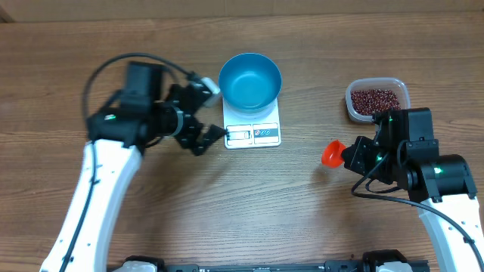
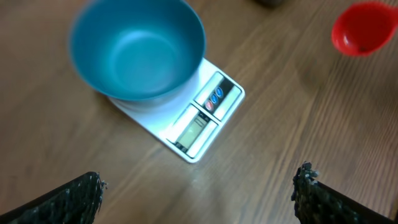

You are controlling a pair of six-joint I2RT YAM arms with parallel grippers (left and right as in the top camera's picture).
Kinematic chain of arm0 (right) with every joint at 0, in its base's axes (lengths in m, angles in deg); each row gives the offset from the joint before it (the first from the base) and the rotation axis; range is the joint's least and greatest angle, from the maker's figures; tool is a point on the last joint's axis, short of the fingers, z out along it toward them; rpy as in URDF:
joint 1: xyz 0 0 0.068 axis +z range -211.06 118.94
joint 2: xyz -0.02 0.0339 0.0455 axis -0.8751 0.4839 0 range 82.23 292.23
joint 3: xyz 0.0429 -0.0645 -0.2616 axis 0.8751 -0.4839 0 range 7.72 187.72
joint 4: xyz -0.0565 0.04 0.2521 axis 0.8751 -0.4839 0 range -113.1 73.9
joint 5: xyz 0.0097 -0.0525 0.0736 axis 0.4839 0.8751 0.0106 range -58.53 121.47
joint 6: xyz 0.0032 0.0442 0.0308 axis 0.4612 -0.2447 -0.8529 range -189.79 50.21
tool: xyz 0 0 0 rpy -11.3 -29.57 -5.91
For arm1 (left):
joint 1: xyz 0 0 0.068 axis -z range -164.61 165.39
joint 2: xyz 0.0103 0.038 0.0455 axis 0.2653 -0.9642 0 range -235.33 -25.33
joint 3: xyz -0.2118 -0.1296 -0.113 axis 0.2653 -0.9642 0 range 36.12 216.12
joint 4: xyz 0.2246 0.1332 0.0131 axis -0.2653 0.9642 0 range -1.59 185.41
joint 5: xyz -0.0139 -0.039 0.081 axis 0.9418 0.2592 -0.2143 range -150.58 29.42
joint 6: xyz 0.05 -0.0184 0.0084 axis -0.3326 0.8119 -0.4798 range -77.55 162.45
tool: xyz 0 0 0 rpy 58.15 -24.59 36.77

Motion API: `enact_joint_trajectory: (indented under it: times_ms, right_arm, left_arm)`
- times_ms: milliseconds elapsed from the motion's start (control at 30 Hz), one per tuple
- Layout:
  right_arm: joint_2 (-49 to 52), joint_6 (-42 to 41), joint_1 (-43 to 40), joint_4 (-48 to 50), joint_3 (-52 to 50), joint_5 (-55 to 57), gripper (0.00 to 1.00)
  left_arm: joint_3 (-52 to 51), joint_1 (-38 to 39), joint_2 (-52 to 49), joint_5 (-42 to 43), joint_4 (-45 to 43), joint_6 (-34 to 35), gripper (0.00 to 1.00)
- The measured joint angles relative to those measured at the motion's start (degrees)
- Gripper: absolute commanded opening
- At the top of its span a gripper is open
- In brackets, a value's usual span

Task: Scoop item into bowl and weigh 150g on scale
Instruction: 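Withdraw the left gripper from the scale toward the left, then move the held red scoop with the right gripper into the bean tub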

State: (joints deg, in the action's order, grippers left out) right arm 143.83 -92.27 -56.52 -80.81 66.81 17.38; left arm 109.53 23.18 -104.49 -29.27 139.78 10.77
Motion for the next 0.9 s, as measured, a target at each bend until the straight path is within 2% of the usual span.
enact_joint_trajectory:
  times_ms: [133,300,433,533,667,900]
  right_arm:
    - [0.00,0.00,0.00,-0.02,0.00,0.00,0.04]
    - [0.00,0.02,0.00,0.02,0.00,-0.02,0.04]
    - [0.00,-0.02,0.00,-0.02,0.00,0.00,0.04]
    - [0.02,-0.02,0.00,-0.31,0.00,-0.04,0.04]
    - [0.02,0.02,0.00,-0.48,0.00,0.00,0.04]
    - [0.00,0.00,0.00,-0.50,0.00,-0.02,0.04]
  left_arm:
    - [-2.62,-6.99,6.54,4.31,-0.55,-3.69,1.00]
    - [-12.81,-8.26,13.92,6.47,-9.07,-5.14,1.00]
    - [-22.49,-8.17,13.97,6.95,-18.27,-4.70,1.00]
    - [-26.05,-8.17,12.26,6.91,-22.36,-4.31,1.00]
    - [-26.40,-8.15,11.63,7.10,-23.28,-4.26,1.00]
    - [-26.40,-5.55,11.63,4.57,-19.58,-4.02,1.00]
